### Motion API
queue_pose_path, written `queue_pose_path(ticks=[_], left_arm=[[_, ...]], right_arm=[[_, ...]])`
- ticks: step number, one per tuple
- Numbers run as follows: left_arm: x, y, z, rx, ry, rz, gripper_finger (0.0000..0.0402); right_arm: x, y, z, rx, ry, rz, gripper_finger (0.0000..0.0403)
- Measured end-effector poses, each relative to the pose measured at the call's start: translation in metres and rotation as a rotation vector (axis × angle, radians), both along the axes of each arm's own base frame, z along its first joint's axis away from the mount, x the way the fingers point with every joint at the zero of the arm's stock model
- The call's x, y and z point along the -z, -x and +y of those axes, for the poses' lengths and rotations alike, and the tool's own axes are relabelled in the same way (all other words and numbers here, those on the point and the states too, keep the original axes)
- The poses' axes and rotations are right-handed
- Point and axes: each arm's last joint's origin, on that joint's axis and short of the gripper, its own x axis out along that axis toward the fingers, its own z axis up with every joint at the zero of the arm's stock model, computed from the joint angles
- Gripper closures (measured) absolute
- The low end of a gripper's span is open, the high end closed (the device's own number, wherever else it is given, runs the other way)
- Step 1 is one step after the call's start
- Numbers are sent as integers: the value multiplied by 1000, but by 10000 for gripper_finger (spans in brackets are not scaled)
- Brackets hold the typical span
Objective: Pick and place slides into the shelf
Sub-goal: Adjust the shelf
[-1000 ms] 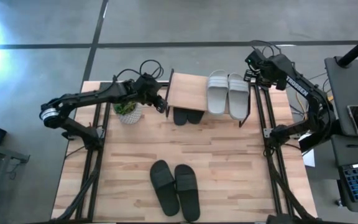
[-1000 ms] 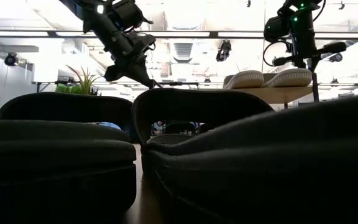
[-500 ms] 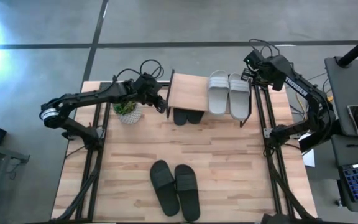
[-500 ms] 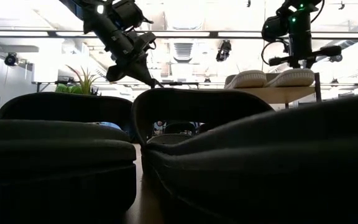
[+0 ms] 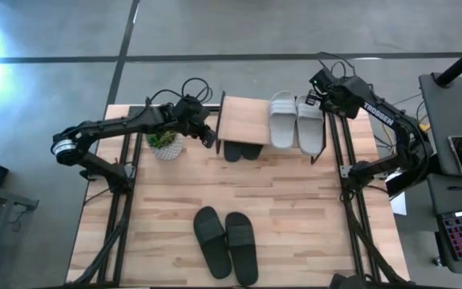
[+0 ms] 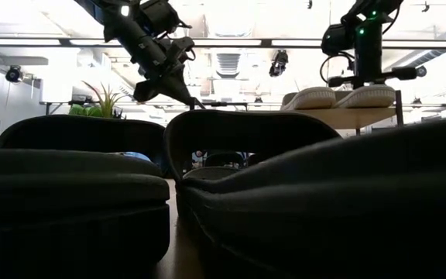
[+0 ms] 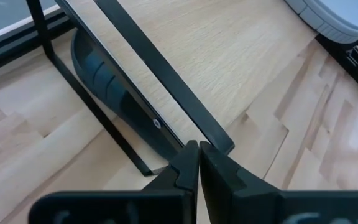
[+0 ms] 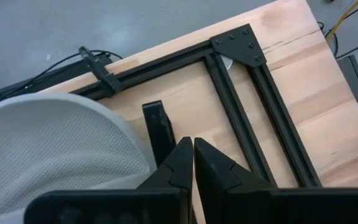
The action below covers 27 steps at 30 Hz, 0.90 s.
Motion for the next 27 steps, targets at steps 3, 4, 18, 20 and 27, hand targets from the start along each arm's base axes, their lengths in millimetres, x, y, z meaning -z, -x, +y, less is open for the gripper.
queue_pose_path(ticks=[3,4,18,20,27], left_arm=[[0,0,0,3,-1,-1,402],[0,0,0,3,-2,-2,402],[-2,-3,-3,21,-4,-27,402],[-2,-3,-4,25,-4,-27,402],[-2,-7,-11,53,-3,-27,402]], right_arm=[[1,0,0,3,2,-5,394],[1,0,0,3,3,-4,394],[3,-1,-2,39,47,6,394],[3,-2,-2,46,58,6,394],[4,-2,-2,51,65,7,394]])
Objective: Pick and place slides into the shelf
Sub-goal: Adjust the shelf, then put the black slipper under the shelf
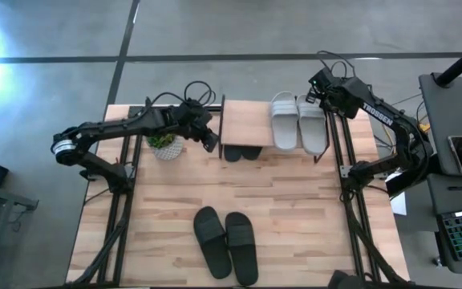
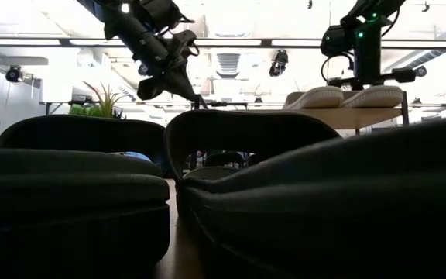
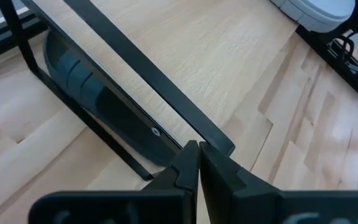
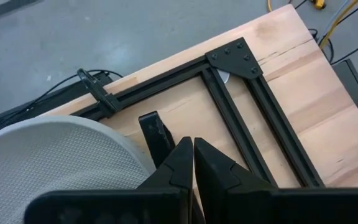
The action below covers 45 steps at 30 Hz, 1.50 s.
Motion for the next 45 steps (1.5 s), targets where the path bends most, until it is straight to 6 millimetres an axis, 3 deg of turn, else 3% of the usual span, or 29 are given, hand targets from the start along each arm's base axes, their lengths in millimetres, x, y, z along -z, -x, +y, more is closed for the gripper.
queue_pose_path(ticks=[9,18,22,25,28,32,39,45], left_arm=[[0,-1,-7,8,21,12,402],[-17,26,-11,-82,-113,88,402],[-33,39,-14,-110,-148,27,402],[-43,47,-18,-108,-161,-12,402],[-48,52,-20,-104,-174,-32,402],[-53,55,-25,-72,-208,-45,402],[-44,53,-44,98,-185,-43,402],[-28,50,-58,148,-155,-6,402]], right_arm=[[-5,-11,-7,-78,87,-63,394],[-20,-5,-2,-49,130,9,394],[-43,-9,7,-84,236,21,394],[-66,-21,18,-236,287,-6,394],[-83,-43,42,-469,240,-126,394],[-89,-65,98,-644,122,-165,394],[-66,-83,193,-786,-127,-243,394],[-41,-93,246,-772,-274,-258,394]])
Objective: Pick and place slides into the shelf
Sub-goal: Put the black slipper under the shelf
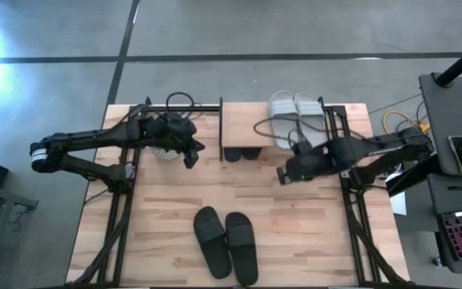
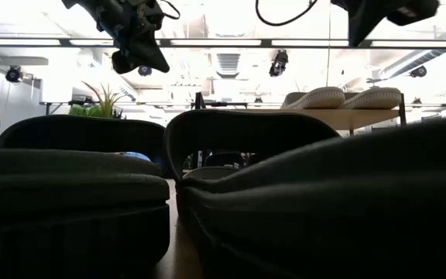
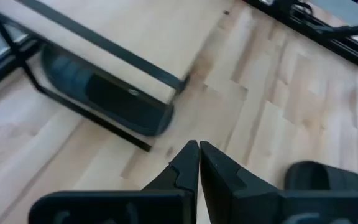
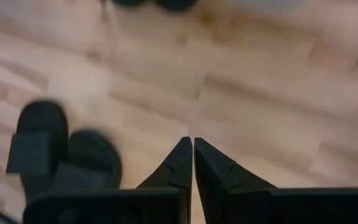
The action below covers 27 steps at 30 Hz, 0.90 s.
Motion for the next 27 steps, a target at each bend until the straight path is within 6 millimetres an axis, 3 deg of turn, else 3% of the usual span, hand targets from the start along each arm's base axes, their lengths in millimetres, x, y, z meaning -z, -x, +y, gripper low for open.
queue_pose_path(ticks=[11,17,27], left_arm=[[17,5,-40,166,9,33,402],[27,16,-59,153,54,37,402],[31,31,-90,133,183,12,402]], right_arm=[[51,-24,102,-62,-206,82,394],[83,-34,161,-145,-223,-2,394],[112,-59,228,-165,-310,-311,394]])
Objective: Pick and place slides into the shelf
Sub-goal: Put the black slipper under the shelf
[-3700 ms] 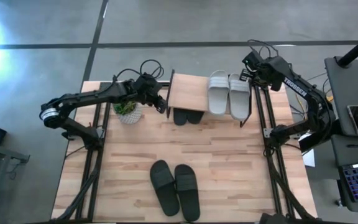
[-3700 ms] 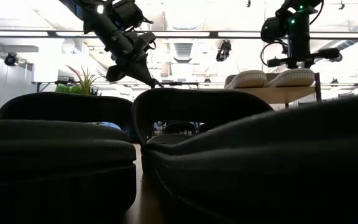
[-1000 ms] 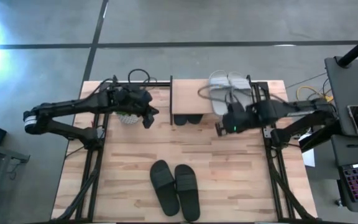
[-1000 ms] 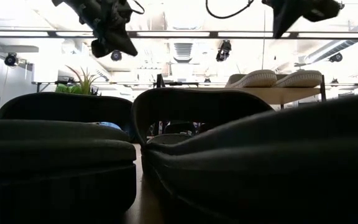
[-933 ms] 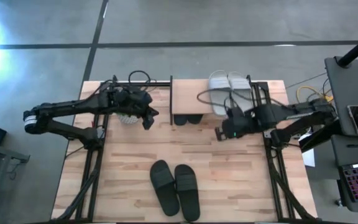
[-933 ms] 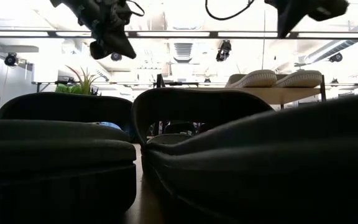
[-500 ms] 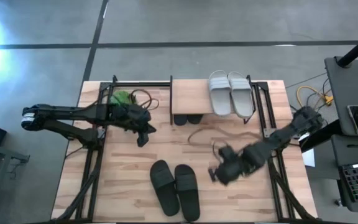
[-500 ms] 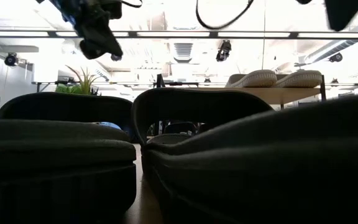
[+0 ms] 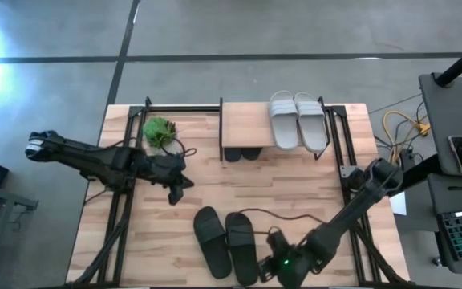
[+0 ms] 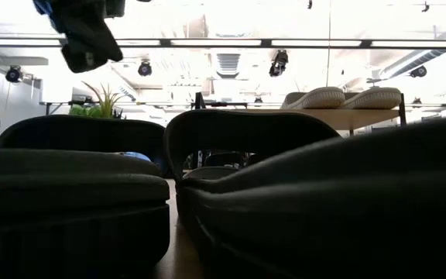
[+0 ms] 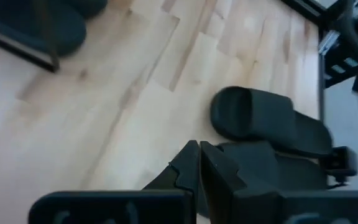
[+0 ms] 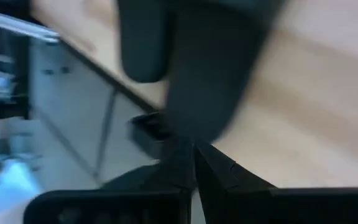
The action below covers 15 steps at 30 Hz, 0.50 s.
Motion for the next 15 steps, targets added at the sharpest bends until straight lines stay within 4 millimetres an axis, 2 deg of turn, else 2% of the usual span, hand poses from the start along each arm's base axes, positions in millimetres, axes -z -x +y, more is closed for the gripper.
queue_pose_path(ticks=[2,6,12,15], left_arm=[[0,2,-6,6,39,0,402],[1,5,-19,52,92,11,402],[1,9,-36,100,142,29,402],[5,13,-44,144,134,45,402]], right_arm=[[5,-8,11,23,-51,-52,394],[15,-25,29,78,-48,-133,394],[40,-49,51,175,-81,-119,394],[40,-58,67,230,-103,-163,394]])
